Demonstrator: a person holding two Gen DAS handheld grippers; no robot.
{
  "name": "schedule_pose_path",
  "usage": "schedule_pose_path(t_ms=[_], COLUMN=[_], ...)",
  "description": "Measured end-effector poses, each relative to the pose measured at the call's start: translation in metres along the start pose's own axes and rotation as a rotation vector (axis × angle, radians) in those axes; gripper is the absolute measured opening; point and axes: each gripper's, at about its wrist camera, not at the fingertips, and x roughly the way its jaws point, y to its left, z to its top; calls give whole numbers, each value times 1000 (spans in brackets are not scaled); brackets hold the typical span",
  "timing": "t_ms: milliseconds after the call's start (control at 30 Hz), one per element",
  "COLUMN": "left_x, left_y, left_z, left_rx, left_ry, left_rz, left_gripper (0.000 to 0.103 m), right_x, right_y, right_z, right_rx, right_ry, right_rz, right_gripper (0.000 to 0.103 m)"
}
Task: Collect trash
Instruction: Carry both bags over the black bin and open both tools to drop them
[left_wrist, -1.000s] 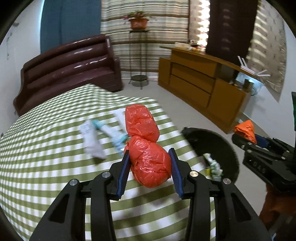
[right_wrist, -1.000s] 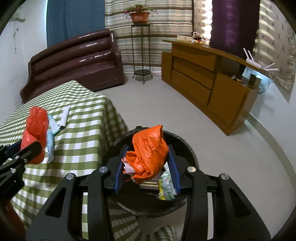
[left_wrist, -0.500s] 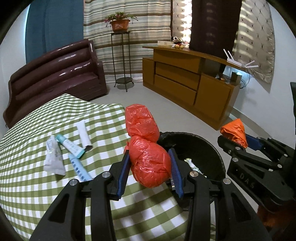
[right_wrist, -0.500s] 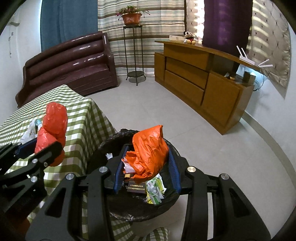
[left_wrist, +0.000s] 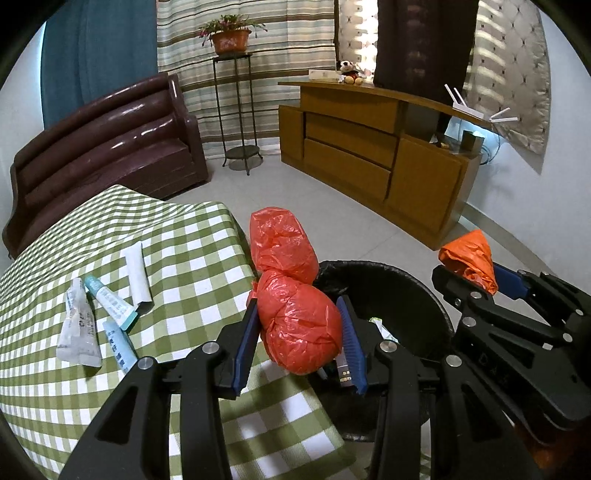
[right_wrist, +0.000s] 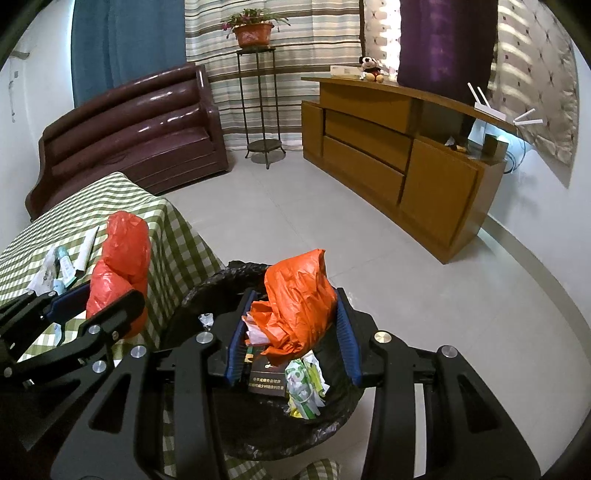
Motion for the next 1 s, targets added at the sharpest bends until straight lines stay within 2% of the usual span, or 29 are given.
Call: schedule_pose_path(t_ms=[133, 233, 500, 800, 1000], left_x=[5, 6, 5, -10, -27], left_y=[0, -1, -5, 6, 27], left_z=[0, 1, 2, 1, -8], left_rx=[-5, 0, 0, -26, -43], left_ry=[16, 15, 14, 5, 8], left_rz=[-4, -5, 1, 10, 44], left_gripper=[45, 53, 66, 68, 68], right_x=[2, 4, 4, 2, -3], right_y=[-5, -9, -13, -14, 6], right_z=[1, 2, 2, 5, 3], right_rx=[9, 22, 35, 41, 8], right_ry=[1, 3, -2, -6, -9], right_rz=[-4, -5, -11, -1, 30], right_gripper=[42, 48, 48, 59, 63])
